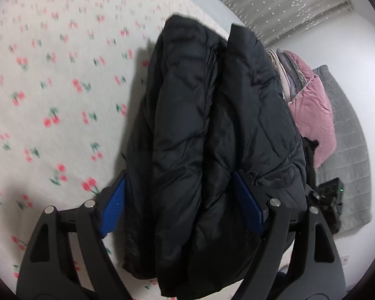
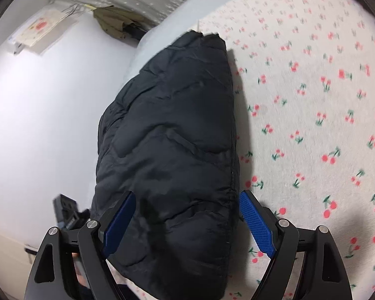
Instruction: Fold large clothes
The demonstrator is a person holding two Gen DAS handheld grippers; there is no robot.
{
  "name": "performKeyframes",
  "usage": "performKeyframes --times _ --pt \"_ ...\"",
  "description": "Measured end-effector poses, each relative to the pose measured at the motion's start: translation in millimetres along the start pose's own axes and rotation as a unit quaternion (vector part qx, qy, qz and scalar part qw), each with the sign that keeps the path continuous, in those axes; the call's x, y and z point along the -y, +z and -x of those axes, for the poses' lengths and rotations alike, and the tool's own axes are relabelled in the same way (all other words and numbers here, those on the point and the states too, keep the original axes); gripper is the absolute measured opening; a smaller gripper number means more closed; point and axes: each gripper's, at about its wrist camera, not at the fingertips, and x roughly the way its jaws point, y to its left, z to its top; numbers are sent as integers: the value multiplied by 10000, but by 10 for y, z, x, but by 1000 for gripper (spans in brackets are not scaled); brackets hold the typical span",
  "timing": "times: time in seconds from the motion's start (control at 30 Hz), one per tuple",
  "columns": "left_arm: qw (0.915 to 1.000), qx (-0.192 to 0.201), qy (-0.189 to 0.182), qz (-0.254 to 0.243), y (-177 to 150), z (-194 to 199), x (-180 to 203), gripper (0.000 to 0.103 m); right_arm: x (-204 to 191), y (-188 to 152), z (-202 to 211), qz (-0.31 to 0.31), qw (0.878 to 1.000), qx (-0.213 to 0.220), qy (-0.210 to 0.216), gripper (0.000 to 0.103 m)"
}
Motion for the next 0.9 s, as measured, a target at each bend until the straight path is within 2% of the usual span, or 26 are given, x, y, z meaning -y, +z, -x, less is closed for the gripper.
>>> performKeyframes --times 0.23,0.6,0.73,0.8,0.83,0.9 --pt "9988 -156 -375 261 17 -25 -69 82 100 17 -128 -291 9994 -81 139 86" --pt "9996 -24 -290 -2 -14 -84 48 80 173 27 -270 -548 9979 -68 347 89" --pt "9997 41 -244 -88 -8 -93 118 65 137 -4 -332 -466 9983 26 353 90" --pt "9996 103 -196 -172 0 -68 142 50 95 -17 -346 -384 9987 39 325 89" --pt "9996 129 -185 -191 13 -58 152 47 63 -38 -372 -362 9989 62 307 88" --pt "9992 247 -137 -295 13 -2 198 33 9 -64 -371 -311 9991 147 262 73"
